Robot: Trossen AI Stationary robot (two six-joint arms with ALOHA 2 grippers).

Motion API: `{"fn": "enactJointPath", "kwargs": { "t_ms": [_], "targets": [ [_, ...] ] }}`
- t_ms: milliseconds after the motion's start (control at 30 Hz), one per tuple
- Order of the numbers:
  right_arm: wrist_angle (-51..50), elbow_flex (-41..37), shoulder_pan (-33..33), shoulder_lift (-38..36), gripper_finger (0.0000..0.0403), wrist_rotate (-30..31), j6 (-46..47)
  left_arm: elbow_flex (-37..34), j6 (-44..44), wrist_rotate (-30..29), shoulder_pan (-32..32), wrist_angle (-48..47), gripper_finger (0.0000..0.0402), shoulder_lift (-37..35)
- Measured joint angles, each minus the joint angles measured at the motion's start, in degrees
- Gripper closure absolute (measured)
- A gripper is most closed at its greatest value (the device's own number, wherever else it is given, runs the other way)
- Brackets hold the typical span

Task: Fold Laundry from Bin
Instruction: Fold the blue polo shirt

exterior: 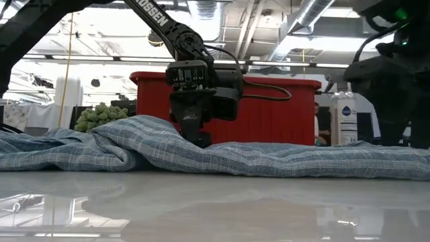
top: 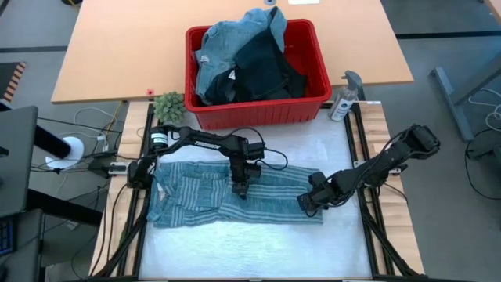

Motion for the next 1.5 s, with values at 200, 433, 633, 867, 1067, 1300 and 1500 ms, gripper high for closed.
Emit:
{"fn": "enactJointPath", "kwargs": {
  "t_ms": [200, 433, 633, 867, 1067, 1300, 1500],
  "targets": [
    [-1.2, 0.0, -2.9, 0.0, 0.0086, -6.2, -2.3, 0.0, 0.1, 0.2, -0.1, 0.6, 0.0187, 0.0],
    [-5.1, 0.0, -4.1, -2.2, 0.0038, 1.2, 3.8, -0.1, -0.4, 1.7, -0.1, 1.3, 0.0187, 0.1],
    [-10.7, 0.0, -4.2, -4.0, 0.0023, 5.5, 8.5, -0.1, -0.9, 1.6, -0.1, 1.3, 0.0187, 0.1],
    [-7.7, 0.0, -3.4, -3.1, 0.0023, 8.8, 7.9, -0.1, -1.0, 1.2, -0.1, 1.3, 0.0187, 0.1],
    [-6.4, -1.3, -1.9, -2.6, 0.0023, 10.6, 8.3, -0.1, -1.0, 1.2, -0.1, 1.4, 0.0187, 0.1],
    [-1.9, -3.7, -1.0, -2.6, 0.0023, 11.1, 9.2, -0.1, -1.0, 1.2, -0.1, 1.4, 0.0187, 0.1],
    [-1.0, -3.7, -0.2, -2.8, 0.0023, 13.9, 9.8, -0.1, -1.0, 1.2, -0.1, 2.0, 0.0187, 0.1]
  ]
}}
